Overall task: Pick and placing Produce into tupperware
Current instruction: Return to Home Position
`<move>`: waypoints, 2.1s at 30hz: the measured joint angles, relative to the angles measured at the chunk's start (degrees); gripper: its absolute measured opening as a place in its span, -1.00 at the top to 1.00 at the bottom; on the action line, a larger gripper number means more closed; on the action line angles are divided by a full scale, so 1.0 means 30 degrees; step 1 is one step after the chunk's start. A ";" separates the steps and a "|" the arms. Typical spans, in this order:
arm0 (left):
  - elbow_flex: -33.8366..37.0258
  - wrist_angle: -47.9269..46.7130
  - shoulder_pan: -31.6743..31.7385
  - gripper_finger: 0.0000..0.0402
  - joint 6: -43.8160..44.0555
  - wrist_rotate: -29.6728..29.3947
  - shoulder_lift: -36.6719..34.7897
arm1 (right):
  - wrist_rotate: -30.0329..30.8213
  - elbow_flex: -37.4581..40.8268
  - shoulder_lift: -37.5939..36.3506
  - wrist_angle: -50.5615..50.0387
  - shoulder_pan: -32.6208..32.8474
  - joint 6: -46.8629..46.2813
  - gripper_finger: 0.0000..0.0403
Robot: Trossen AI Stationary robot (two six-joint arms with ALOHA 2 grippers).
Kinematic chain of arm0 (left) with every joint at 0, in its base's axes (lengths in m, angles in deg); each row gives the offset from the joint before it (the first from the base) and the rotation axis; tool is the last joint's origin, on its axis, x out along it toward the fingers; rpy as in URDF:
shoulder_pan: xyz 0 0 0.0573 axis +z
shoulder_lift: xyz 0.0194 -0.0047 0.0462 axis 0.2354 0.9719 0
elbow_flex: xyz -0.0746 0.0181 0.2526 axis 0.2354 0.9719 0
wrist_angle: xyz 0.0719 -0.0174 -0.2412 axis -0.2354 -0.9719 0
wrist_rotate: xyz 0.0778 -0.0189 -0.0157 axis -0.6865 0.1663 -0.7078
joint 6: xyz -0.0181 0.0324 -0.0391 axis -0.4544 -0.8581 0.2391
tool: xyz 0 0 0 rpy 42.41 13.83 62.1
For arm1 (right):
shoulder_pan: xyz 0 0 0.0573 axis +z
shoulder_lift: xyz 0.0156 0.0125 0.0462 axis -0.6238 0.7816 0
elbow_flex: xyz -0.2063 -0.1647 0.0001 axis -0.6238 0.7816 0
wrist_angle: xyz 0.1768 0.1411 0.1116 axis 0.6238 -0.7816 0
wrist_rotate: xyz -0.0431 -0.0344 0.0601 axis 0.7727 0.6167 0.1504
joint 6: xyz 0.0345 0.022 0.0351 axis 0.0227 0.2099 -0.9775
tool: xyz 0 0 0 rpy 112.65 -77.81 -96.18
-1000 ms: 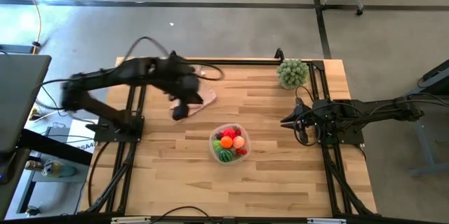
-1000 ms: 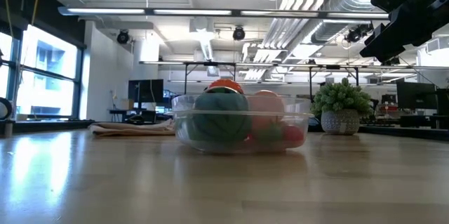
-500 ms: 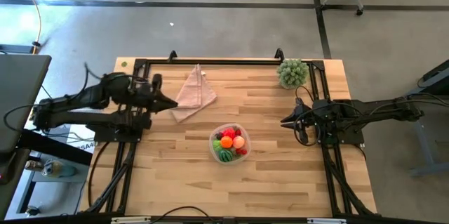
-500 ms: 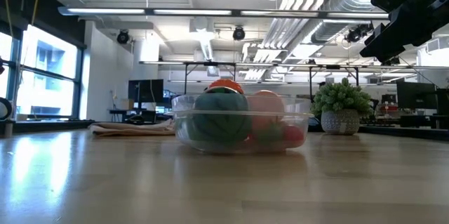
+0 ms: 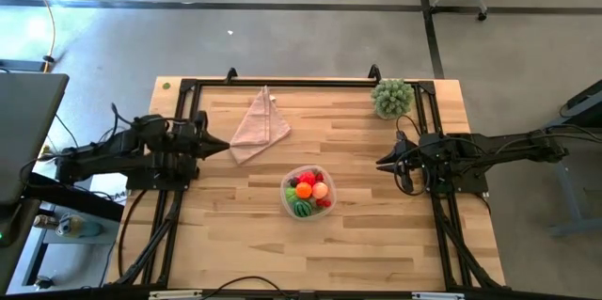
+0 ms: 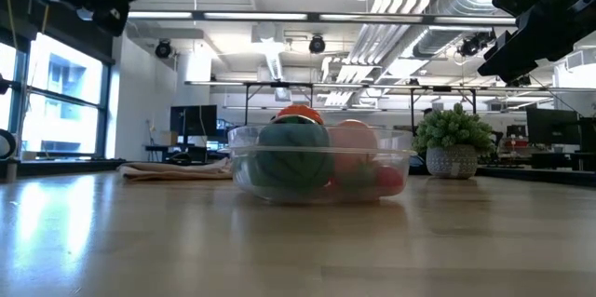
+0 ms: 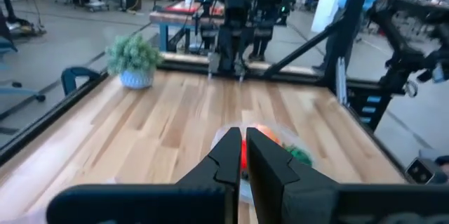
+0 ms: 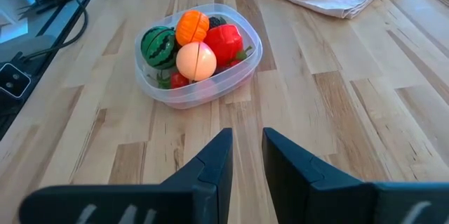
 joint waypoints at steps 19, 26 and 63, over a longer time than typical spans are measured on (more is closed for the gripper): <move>0.2868 -0.0399 0.0000 0.93 -0.0500 -0.0085 -0.0548 | 0.0000 0.0002 0.0004 0.0000 -0.0002 0.0000 0.66; 0.3497 0.0230 0.0000 0.93 -0.0500 -0.1306 -0.0548 | 0.0000 0.0003 -0.0004 0.0000 -0.0006 0.0000 0.66; 0.3544 0.0303 0.0000 0.93 -0.0492 -0.1658 -0.0548 | 0.6140 0.0004 0.0018 0.6711 -0.0006 -0.2664 0.66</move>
